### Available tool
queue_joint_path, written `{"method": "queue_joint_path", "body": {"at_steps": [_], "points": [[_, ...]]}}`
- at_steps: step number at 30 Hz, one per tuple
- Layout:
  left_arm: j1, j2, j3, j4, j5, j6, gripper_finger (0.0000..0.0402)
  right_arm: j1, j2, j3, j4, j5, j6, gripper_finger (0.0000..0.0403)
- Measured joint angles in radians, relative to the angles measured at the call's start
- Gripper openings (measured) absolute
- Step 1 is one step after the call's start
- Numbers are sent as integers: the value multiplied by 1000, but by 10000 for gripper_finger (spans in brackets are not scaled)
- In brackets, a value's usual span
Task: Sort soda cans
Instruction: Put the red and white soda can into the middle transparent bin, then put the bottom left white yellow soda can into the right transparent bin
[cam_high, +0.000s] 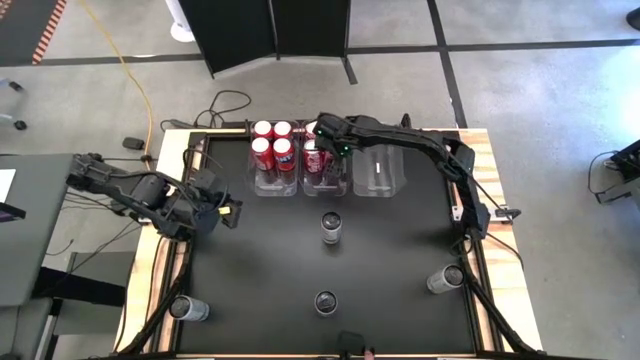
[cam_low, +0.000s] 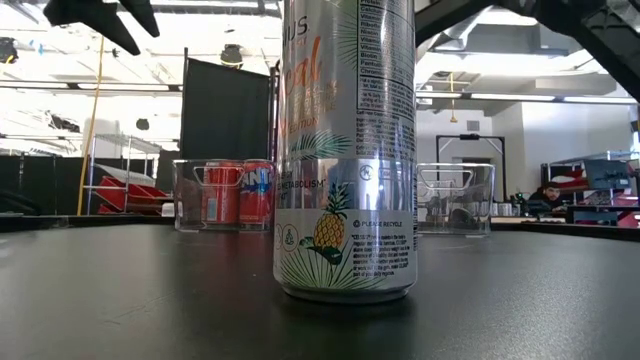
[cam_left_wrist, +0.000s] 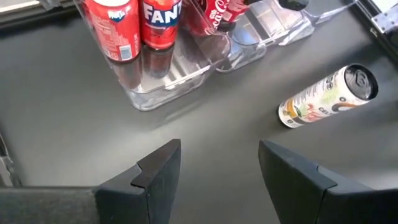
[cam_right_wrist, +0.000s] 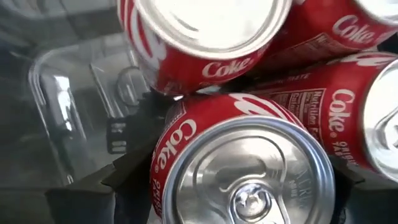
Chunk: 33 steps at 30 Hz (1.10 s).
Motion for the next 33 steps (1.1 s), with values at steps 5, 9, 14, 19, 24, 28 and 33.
{"method": "queue_joint_path", "body": {"at_steps": [5, 9, 14, 19, 24, 28, 33], "points": [[0, 0, 0, 1, 0, -38, 210, -10, -3, -1, 51, -32, -5, 330], [0, 0, 0, 2, 0, -47, 210, -20, -5, -1, 47, -108, -18, 343], [0, 0, 0, 0, -16, -82, 210, -22, -8, 0, 54, -134, 21, 372], [0, 1, 28, -3, -18, -48, 210, -35, -25, 0, 52, -127, 48, 378], [-5, 1, 86, -4, 3, 9, 210, -52, -80, 0, 51, -108, 50, 378], [-18, 0, 125, -5, 53, 60, 210, -62, -160, 0, 49, -107, 63, 378], [-49, -2, 120, -75, 127, 78, 210, -67, -279, 0, 51, -106, 94, 378]]}}
